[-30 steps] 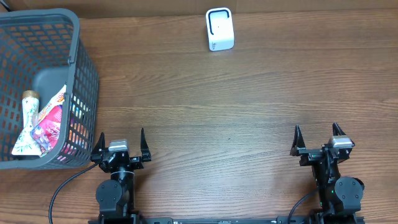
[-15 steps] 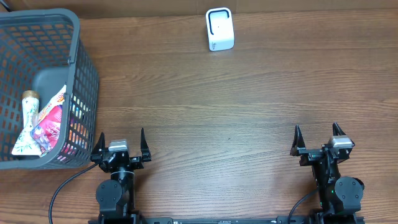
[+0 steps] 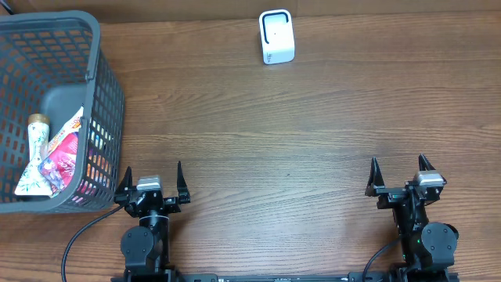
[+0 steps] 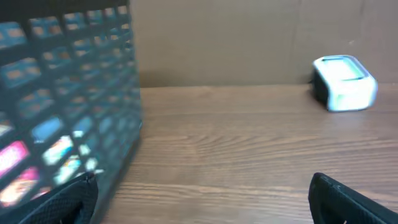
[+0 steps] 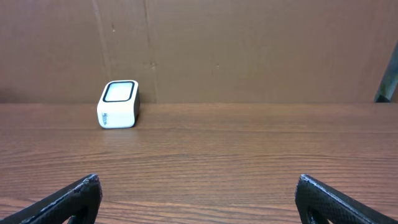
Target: Scan the item barcode
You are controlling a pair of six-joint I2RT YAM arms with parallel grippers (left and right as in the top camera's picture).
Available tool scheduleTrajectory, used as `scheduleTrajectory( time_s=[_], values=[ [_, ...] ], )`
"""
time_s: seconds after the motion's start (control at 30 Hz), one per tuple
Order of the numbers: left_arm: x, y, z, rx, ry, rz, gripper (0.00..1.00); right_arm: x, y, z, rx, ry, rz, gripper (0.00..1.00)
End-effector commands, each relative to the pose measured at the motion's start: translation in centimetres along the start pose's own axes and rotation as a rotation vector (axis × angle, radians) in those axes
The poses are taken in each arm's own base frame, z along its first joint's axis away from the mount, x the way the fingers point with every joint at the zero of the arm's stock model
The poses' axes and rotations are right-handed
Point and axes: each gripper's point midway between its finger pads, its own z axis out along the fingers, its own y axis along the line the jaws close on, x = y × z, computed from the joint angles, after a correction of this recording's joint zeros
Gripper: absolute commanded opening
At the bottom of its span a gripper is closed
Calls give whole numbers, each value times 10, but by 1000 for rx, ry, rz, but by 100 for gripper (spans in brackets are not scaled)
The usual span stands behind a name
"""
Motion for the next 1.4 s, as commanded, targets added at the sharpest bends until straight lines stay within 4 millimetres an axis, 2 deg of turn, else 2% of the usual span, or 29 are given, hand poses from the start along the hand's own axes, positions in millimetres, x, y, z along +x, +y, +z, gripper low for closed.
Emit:
scheduleTrajectory(
  time_s=[0.0,0.03,0.07,0.2,0.23,0.33,0.4,0.43,0.53,0.63,0.73,0.83,0.93,1.03,1.13,1.23,1.37],
  values=[
    [-11,-66,-14,395,12,-335,100,1,1,0,-6,-7,-5,100],
    [-10,-91,-26,555,78,-458,100,1,1,0,-6,-7,-5,100],
    [-15,-100,-33,624,97,-533,100,1,1,0,-6,-7,-5,100],
    [-34,-115,-48,759,150,-762,100,1,1,0,-6,-7,-5,100],
    [-41,-119,-53,802,145,-778,100,1,1,0,-6,-7,-5,100],
    [-73,-131,-78,969,17,-663,100,1,1,0,-6,-7,-5,100],
    [-95,-131,-89,1013,-75,-597,100,1,1,0,-6,-7,-5,100],
    [-115,-128,-95,1002,-146,-552,100,1,1,0,-6,-7,-5,100],
    [-153,-111,-97,895,-246,-534,100,1,1,0,-6,-7,-5,100],
    [-198,-92,-103,751,-334,-426,100,1,1,0,-6,-7,-5,100],
    [-226,-68,-96,541,-255,-336,100,1,1,0,-6,-7,-5,100],
    [-234,-40,-81,324,-32,-321,100,1,1,0,-6,-7,-5,100],
    [-248,-43,-73,326,156,-222,100,1,1,0,-6,-7,-5,100],
    [-273,-42,-61,334,214,-102,100,1,1,0,-6,-7,-5,100],
    [-299,-15,-37,160,267,-180,100,1,1,0,-6,-7,-5,100],
    [-321,5,-17,35,343,-177,100,1,1,0,-6,-7,-5,100],
    [-338,36,11,-109,429,-197,100,1,1,0,-6,-7,-5,100]
  ],
)
